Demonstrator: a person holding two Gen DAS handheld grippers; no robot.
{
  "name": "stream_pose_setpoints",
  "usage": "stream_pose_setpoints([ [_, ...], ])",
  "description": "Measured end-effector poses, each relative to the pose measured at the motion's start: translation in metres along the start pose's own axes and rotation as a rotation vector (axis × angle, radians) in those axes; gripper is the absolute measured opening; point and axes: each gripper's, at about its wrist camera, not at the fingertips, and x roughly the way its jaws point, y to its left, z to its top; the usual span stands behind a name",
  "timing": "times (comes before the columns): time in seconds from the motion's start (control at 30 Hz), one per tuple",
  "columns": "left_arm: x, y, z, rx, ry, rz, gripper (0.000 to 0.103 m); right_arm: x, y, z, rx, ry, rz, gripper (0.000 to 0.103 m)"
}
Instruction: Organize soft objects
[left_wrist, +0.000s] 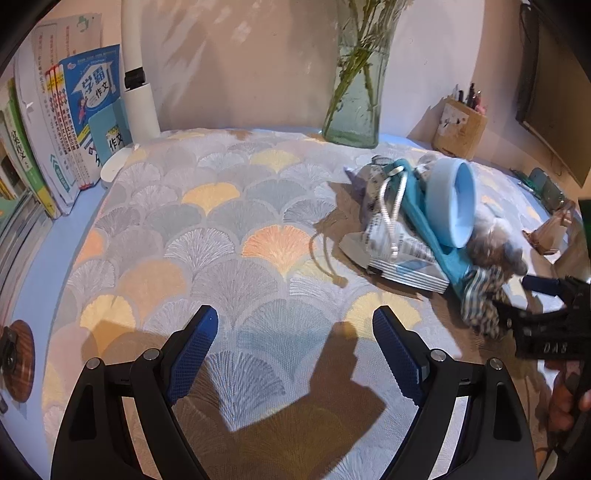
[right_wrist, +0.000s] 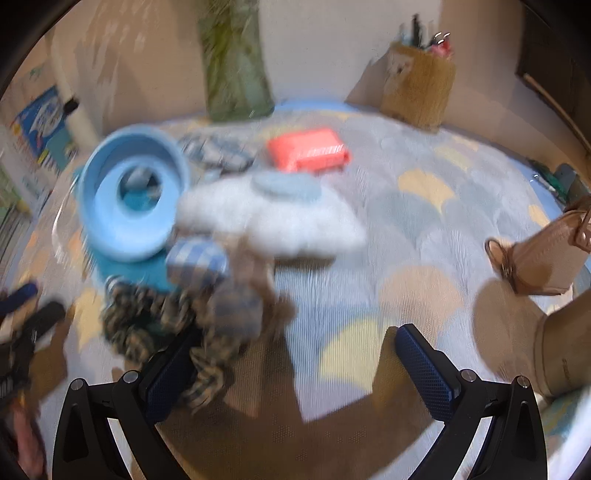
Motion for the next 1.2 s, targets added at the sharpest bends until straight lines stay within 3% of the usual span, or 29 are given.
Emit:
stream_pose_setpoints([
  [0.3,-0.049,-0.031,0.014,0.072,-0.086,-0.187,0.084,-0.037,-0.012,-0.051,-0.072,0.024,0.069,0.103],
  [0.33,-0.051,-0.034,0.017,0.077,-0.089,-0.202,0.084,-0.043,-0.014,-0.054,-0.065,0.005,0.072,0.103],
  [0.47,-0.053,-0.045,0.026,0.111,-0.102,-0.209,0.084,-0.088,-0.028,-0.058,-0.017,-0.202,0.077,0.091],
  [0.53,-0.051,-0.051,0.029,0.123,-0.096,-0.233,0.084,-0.104,-0.029,-0.058,-0.029,-0.25,0.09,0.091],
  [0.7,-0.033,-0.068,0.048,0.118,-0.05,-0.314,0.084,-0.086,-0.006,-0.064,-0.079,-0.126,0.226,0.091],
  [0.77,-0.022,-0.077,0.056,0.119,-0.03,-0.332,0.084,-0.072,0.005,-0.07,-0.084,-0.086,0.233,0.091],
  [0.9,-0.002,-0.099,0.064,0.198,-0.024,-0.27,0.084,-0.053,0.017,-0.065,-0.072,-0.041,0.238,0.091],
  [0.97,0.01,-0.109,0.064,0.261,-0.022,-0.213,0.084,-0.051,0.016,-0.063,-0.067,-0.043,0.246,0.091],
  [1.07,0.024,-0.116,0.062,0.324,-0.004,-0.191,0.08,-0.049,0.017,-0.062,-0.068,-0.05,0.246,0.091],
  [1.2,0.029,-0.123,0.054,0.419,-0.028,-0.113,0.075,-0.046,0.03,-0.063,-0.119,-0.068,0.192,0.09],
])
